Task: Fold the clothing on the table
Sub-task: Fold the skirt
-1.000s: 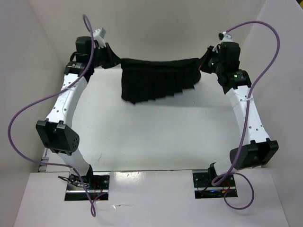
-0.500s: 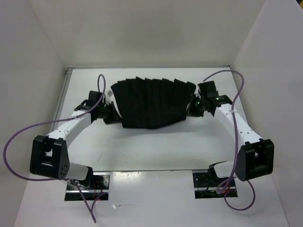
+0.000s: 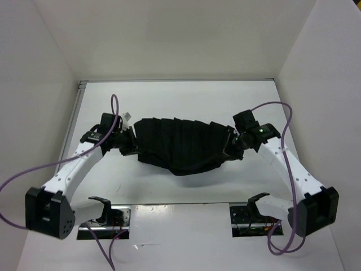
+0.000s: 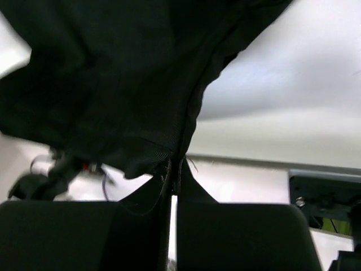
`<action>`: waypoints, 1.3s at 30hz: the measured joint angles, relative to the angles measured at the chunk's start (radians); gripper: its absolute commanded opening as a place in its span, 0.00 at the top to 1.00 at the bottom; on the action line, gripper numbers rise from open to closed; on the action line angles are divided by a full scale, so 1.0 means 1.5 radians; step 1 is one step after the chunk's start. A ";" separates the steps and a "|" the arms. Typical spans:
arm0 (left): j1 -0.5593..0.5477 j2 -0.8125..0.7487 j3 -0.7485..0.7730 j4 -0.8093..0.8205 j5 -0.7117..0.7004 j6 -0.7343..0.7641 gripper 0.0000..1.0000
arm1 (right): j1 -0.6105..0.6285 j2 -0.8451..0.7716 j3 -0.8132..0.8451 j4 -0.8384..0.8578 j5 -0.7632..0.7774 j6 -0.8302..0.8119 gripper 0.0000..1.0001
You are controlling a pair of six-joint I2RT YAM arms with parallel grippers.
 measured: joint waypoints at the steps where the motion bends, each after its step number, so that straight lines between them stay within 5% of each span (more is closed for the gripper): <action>1: 0.000 0.028 0.008 0.002 -0.010 0.000 1.00 | -0.007 0.030 0.018 0.001 0.027 0.002 1.00; 9: 0.021 0.197 0.145 0.053 -0.086 0.003 1.00 | -0.029 0.109 0.131 0.051 0.179 0.004 1.00; 18: 0.028 0.326 0.286 0.087 -0.112 0.014 1.00 | -0.037 0.202 0.159 0.134 0.217 -0.006 1.00; 22: 0.028 0.284 0.256 0.089 -0.112 0.021 1.00 | -0.038 0.170 0.156 0.133 0.205 -0.012 1.00; 27: 0.025 0.050 0.071 0.036 -0.101 -0.005 1.00 | 0.001 -0.001 0.088 0.068 0.179 0.039 1.00; 31: 0.024 -0.086 0.047 -0.012 -0.097 -0.034 1.00 | 0.016 -0.105 0.085 0.020 0.158 0.078 1.00; 34: 0.023 -0.091 0.062 -0.015 -0.096 -0.036 1.00 | 0.016 -0.121 0.085 0.008 0.154 0.093 1.00; 39: 0.024 0.058 0.116 0.025 -0.110 -0.027 1.00 | 0.012 -0.028 0.085 0.025 0.175 0.087 1.00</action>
